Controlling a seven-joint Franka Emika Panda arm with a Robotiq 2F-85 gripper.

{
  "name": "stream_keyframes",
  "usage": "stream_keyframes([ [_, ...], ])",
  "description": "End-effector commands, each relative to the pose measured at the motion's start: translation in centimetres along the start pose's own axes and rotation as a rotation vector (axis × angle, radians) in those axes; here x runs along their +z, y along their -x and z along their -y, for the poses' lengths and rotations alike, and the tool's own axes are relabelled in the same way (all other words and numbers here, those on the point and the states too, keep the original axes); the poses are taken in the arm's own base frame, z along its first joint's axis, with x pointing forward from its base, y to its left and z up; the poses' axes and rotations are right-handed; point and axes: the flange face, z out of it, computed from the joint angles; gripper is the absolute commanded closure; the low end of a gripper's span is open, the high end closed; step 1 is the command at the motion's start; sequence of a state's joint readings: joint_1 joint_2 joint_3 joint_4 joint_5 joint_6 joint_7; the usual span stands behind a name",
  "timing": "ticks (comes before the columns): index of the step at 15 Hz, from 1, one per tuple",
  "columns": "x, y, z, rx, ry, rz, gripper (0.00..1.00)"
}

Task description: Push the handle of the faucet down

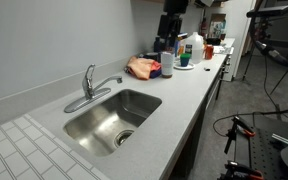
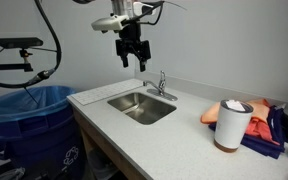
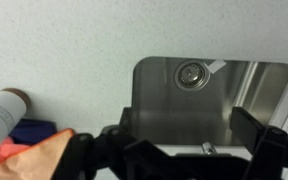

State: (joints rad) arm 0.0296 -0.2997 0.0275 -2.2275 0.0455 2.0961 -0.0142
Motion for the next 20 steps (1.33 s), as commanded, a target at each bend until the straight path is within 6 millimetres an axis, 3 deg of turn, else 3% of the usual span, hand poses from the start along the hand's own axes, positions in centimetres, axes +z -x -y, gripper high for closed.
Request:
stream_keyframes([
  [1,0.2,-4.8,2.6,0.002,-0.038,-0.103,0.0],
  [3,0.5,-7.1,3.8,-0.002,-0.042,-0.17,0.0],
  [10,1.9,-14.0,5.2,-0.023,-0.052,-0.344,0.0],
  [11,1.5,-11.7,4.6,-0.027,-0.045,-0.313,0.0],
  [14,2.4,-13.3,4.8,-0.027,-0.05,-0.324,0.0],
  [18,2.3,-13.5,4.8,-0.028,-0.051,-0.329,0.0],
  [20,3.1,-14.4,5.2,-0.026,-0.06,-0.327,0.0],
])
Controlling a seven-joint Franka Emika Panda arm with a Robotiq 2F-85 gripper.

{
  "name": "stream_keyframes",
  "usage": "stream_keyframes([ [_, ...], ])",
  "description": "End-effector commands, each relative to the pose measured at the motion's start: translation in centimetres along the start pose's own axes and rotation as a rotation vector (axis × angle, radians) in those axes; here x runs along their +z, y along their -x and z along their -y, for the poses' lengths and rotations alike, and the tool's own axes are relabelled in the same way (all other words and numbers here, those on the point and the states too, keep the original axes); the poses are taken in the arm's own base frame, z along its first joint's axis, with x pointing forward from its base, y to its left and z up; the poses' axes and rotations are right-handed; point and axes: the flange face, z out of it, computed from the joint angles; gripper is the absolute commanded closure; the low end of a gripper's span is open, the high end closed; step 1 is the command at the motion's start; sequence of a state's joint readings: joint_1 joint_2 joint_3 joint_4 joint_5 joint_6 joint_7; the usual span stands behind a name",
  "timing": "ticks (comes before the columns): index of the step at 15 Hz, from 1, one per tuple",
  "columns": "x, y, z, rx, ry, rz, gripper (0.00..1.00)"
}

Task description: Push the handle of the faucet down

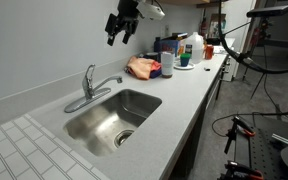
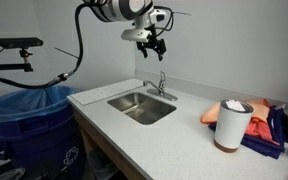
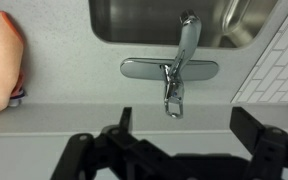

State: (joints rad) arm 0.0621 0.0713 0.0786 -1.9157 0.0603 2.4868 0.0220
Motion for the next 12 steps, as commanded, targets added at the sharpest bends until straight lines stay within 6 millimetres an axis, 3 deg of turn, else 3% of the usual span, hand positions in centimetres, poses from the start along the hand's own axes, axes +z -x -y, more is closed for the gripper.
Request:
stream_keyframes([
  [1,1.2,-0.9,0.6,0.009,-0.019,-0.002,0.0],
  [12,5.5,-4.5,2.4,-0.006,-0.053,-0.053,0.0],
])
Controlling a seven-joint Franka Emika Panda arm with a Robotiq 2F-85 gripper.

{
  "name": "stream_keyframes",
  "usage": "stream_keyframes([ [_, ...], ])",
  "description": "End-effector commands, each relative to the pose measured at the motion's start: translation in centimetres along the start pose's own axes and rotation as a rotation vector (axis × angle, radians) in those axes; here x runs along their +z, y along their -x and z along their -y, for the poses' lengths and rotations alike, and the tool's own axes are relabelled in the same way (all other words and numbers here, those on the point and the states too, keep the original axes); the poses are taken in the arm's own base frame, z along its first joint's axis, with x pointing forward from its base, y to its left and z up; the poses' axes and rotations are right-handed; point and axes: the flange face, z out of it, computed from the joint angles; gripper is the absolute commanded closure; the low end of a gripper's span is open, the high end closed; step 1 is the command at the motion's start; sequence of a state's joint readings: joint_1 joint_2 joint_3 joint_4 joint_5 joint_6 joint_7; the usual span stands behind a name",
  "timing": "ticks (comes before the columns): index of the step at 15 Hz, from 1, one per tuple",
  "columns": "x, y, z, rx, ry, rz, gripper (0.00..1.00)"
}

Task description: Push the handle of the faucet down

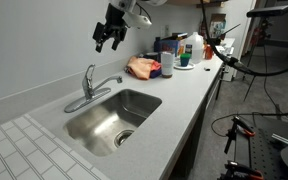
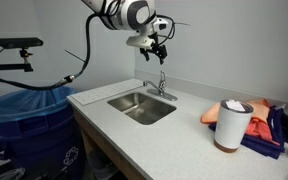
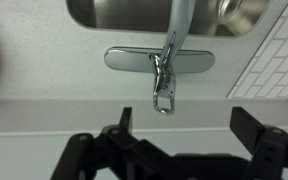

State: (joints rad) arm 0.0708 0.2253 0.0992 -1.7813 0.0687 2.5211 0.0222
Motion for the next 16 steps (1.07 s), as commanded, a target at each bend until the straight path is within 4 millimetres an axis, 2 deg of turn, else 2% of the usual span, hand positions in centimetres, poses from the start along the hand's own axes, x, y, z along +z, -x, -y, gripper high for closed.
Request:
stream_keyframes([
  [1,1.5,-2.1,0.9,-0.001,-0.022,-0.053,0.0],
  [16,8.3,-5.8,2.8,-0.035,-0.027,-0.232,0.0],
])
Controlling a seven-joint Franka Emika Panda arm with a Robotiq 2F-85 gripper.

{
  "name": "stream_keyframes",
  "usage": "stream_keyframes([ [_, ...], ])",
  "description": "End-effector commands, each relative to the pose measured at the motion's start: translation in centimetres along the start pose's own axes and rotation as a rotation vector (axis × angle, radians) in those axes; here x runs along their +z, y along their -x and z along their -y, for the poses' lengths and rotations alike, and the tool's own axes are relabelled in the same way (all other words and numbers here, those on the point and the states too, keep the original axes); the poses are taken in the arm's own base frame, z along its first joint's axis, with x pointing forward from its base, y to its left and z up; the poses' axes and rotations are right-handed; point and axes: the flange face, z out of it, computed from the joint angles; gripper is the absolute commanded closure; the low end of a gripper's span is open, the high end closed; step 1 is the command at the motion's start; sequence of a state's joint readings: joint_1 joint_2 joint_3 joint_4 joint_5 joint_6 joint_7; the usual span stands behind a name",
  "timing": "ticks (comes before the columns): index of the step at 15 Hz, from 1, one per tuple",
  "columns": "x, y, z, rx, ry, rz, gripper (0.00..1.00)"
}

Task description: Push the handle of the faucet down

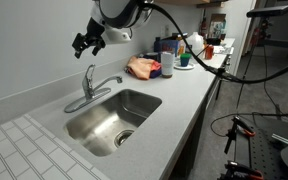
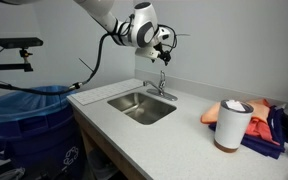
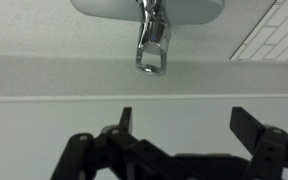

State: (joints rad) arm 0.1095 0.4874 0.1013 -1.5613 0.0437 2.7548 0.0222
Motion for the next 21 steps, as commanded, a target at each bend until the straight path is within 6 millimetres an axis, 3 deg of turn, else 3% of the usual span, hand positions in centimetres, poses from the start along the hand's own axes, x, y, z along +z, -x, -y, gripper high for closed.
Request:
stream_keyframes([
  [1,2.1,-1.4,0.9,-0.003,0.001,-0.039,0.0],
  [12,7.4,-0.6,2.8,0.032,0.013,0.036,0.0],
  [21,7.7,0.3,3.2,0.076,0.024,0.151,0.0],
])
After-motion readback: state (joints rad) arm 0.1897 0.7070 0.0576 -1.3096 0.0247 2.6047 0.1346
